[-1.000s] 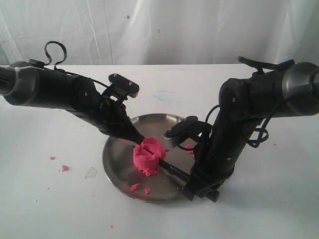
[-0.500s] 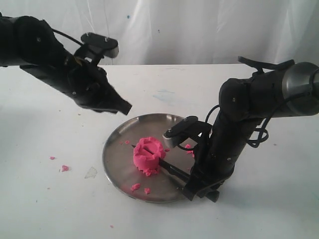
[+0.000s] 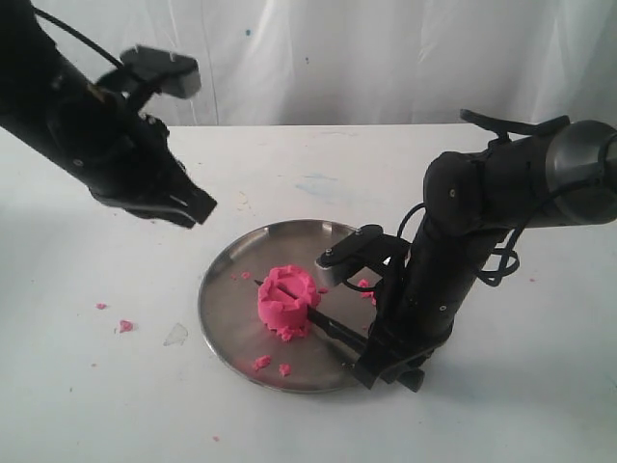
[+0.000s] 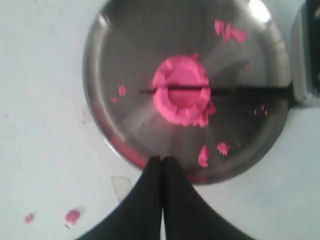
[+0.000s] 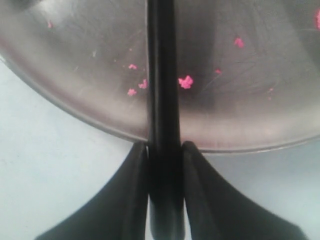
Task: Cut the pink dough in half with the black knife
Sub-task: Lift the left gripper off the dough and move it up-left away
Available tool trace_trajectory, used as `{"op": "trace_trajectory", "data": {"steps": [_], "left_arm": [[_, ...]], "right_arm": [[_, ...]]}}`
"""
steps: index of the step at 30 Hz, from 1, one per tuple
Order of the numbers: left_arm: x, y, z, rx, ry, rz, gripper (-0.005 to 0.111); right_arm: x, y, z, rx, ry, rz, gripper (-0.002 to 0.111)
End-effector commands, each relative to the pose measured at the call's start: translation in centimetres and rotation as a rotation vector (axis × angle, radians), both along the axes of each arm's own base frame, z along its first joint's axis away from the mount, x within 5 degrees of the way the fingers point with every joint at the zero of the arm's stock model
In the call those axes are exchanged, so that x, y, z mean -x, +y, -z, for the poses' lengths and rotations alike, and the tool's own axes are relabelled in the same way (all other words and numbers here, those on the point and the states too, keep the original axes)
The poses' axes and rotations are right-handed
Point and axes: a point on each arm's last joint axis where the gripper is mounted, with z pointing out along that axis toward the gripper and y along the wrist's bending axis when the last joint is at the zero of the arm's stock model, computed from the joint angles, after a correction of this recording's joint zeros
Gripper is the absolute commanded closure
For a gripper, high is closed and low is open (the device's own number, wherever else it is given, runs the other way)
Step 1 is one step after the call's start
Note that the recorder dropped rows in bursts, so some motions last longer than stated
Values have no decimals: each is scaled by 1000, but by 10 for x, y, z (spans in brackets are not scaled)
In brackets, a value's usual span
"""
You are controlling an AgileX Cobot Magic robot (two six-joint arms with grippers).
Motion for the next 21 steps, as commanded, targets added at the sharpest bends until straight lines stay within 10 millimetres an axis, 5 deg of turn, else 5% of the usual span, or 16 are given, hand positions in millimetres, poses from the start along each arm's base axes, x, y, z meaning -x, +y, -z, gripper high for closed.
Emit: {"op": "trace_trajectory", "data": {"steps": [1,4,11,21], "left_arm": [[16,11,-25,74,-209,-53,107],[22,21,-17,-30,-268,-33,107],[38,28,38,-28,-55,-153,107],[36,28,40,1,-88,-176,107]], "right_arm": [[1,-1,3,11,7,-8,108],[1,-1,3,11,7,-8,108],[1,-1,3,14,5,-11,108],[0,0,3,11,-3,-9,108]]}}
